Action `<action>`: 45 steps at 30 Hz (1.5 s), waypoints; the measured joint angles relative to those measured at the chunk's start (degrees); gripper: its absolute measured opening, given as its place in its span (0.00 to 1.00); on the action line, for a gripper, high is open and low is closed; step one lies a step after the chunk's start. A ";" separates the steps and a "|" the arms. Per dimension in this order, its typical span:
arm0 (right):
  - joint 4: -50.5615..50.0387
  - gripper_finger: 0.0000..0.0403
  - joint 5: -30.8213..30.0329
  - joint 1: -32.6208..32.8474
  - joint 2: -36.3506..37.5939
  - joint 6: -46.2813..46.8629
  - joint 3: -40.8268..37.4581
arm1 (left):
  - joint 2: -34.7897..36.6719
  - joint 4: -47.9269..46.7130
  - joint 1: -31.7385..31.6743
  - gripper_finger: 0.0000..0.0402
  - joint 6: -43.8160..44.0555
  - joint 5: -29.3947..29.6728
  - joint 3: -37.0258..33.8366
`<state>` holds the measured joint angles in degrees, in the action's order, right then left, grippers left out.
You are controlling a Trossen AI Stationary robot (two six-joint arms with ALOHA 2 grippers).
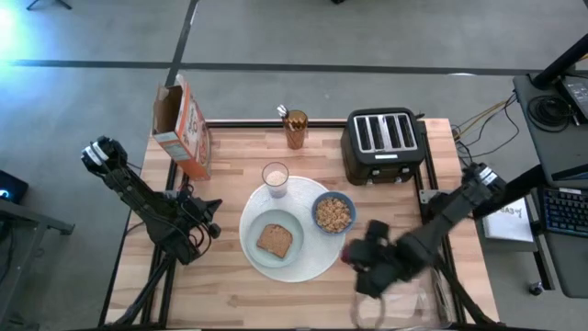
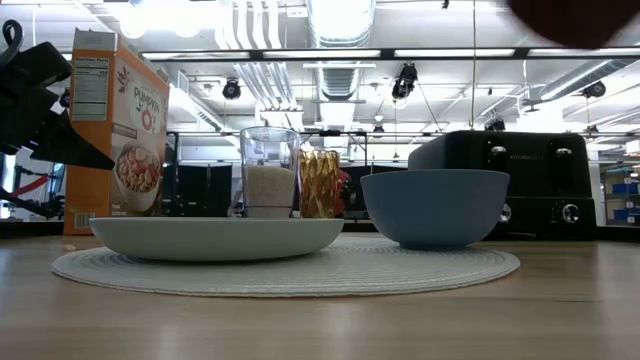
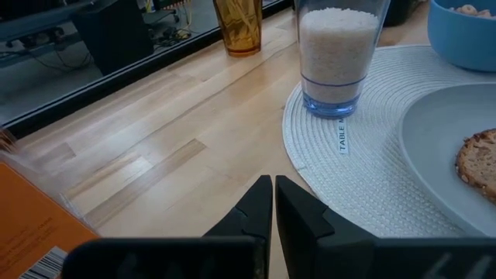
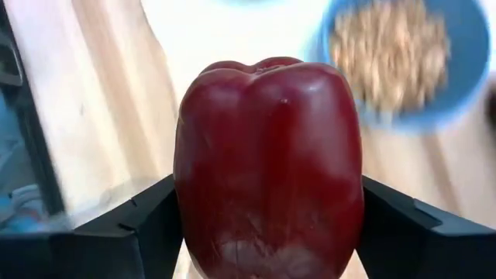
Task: Arrange a breakfast setting
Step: Put the apple on the placemat
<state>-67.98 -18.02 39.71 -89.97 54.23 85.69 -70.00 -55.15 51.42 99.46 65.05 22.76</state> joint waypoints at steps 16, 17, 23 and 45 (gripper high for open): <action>31.98 0.68 -6.89 -24.03 -1.01 -35.08 -0.31 | 0.00 0.02 0.01 0.00 -0.21 0.05 0.00; 33.14 0.68 -7.54 -25.25 -1.15 -35.38 -0.63 | 0.00 0.02 0.02 0.00 -0.40 0.05 0.00; 36.58 0.68 -7.87 -32.77 -3.33 -34.31 -1.81 | 0.00 -0.01 0.00 0.00 -1.46 0.05 0.00; 27.04 0.68 8.02 -23.33 -3.95 -19.69 -2.61 | -0.04 -0.18 0.01 0.00 -1.51 -0.06 0.00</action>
<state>-40.94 -10.01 16.38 -93.92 34.53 83.08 -70.04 -55.33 51.43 97.95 64.99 22.76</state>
